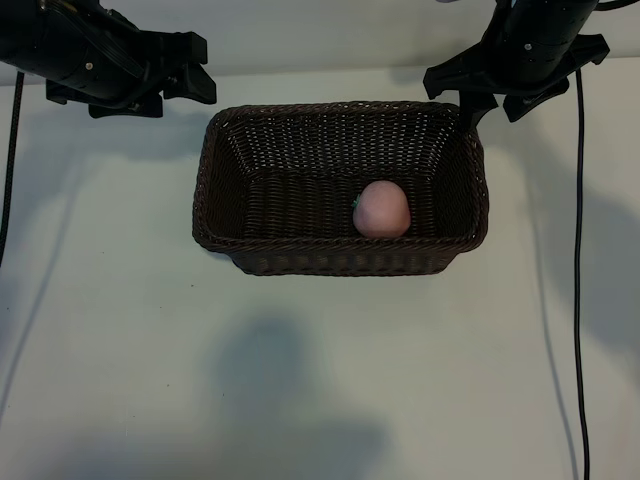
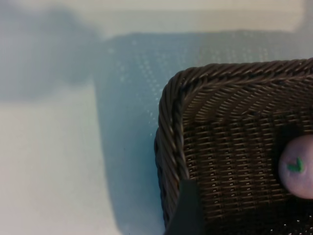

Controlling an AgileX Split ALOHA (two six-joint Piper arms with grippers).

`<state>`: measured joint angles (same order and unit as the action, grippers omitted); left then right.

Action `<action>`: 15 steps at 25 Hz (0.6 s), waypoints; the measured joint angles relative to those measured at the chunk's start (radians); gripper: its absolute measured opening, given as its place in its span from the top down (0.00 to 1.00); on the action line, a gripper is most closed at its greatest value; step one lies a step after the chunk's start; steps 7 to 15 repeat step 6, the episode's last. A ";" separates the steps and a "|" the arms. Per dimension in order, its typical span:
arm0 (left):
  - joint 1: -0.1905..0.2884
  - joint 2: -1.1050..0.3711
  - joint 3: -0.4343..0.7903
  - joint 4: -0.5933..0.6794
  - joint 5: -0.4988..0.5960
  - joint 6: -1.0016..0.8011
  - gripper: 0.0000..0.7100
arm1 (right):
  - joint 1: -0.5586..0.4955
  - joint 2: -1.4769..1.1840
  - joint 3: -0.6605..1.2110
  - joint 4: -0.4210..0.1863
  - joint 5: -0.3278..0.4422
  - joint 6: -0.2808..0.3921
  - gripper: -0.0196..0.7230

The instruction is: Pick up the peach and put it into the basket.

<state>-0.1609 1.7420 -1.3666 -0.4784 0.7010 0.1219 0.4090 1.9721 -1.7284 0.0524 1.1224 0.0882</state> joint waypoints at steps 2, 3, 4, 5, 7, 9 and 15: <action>0.000 0.000 0.000 0.000 0.000 0.000 0.17 | 0.000 0.000 0.000 0.000 0.000 0.000 0.33; 0.000 0.000 0.000 0.000 0.000 0.000 0.17 | 0.000 0.000 0.000 0.000 0.000 0.000 0.33; 0.000 0.000 0.000 0.000 0.000 0.000 0.17 | 0.000 0.000 0.000 0.000 -0.002 0.000 0.33; 0.000 0.000 0.000 0.000 0.000 0.000 0.17 | 0.000 0.000 0.000 0.000 -0.002 0.000 0.33; 0.000 0.000 0.000 0.000 0.000 0.000 0.17 | 0.000 0.000 0.000 0.000 -0.002 0.000 0.34; 0.000 0.000 0.000 0.000 0.000 0.000 0.17 | 0.000 0.000 0.000 0.000 -0.002 0.000 0.34; 0.000 0.000 0.000 0.000 0.000 0.000 0.17 | 0.000 0.000 0.000 0.000 -0.002 0.000 0.34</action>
